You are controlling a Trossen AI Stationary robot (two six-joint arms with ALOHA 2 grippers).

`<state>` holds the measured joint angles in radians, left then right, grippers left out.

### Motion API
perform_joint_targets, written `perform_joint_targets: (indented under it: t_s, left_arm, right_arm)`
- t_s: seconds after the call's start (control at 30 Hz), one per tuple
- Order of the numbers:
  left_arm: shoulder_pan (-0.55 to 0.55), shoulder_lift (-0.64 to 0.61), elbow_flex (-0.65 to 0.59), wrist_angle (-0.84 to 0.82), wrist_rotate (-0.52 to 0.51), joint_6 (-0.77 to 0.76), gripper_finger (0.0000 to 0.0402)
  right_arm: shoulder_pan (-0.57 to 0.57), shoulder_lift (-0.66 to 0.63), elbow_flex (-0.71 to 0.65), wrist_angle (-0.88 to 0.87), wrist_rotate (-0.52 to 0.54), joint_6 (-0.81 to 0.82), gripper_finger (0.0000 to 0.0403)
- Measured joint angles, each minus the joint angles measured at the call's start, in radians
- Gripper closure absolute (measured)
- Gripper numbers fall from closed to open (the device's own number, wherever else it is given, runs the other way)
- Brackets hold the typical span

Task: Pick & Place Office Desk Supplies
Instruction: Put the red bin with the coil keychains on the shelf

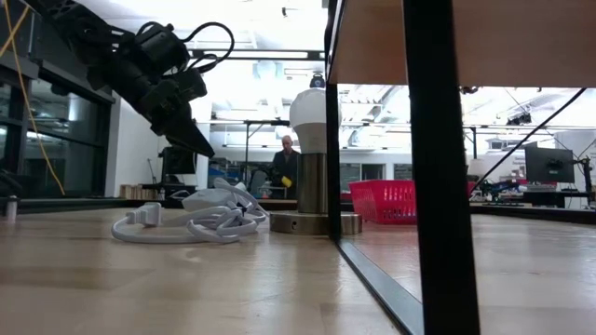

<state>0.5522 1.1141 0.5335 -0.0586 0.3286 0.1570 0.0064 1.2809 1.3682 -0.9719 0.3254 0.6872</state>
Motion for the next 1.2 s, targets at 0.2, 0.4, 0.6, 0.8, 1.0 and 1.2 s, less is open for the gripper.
perform_joint_targets:
  t_s: [0.2,0.4,0.6,0.8,1.0,1.2]
  left_arm:
    - [0.0,0.0,0.0,0.0,0.0,0.0,0.0284]
    - [0.0,0.0,0.0,0.0,0.0,0.0,0.0284]
    - [0.0,0.0,0.0,0.0,0.0,0.0,0.0284]
    - [0.0,0.0,0.0,0.0,0.0,0.0,0.0284]
    - [0.0,0.0,0.0,0.0,0.0,0.0,0.0284]
    - [0.0,0.0,0.0,0.0,0.0,0.0,0.0284]
  right_arm:
    - [-0.171,0.042,0.0,0.086,-0.125,-0.288,0.0316]
    - [-0.279,0.087,0.0,0.125,-0.23,-0.435,0.0316]
    - [-0.341,0.15,0.0,0.103,-0.229,-0.531,0.0316]
    - [-0.357,0.222,0.0,-0.023,-0.157,-0.383,0.0316]
    - [-0.356,0.281,0.0,-0.193,-0.153,-0.095,0.0316]
    - [-0.355,0.298,0.0,-0.284,-0.244,0.111,0.0316]
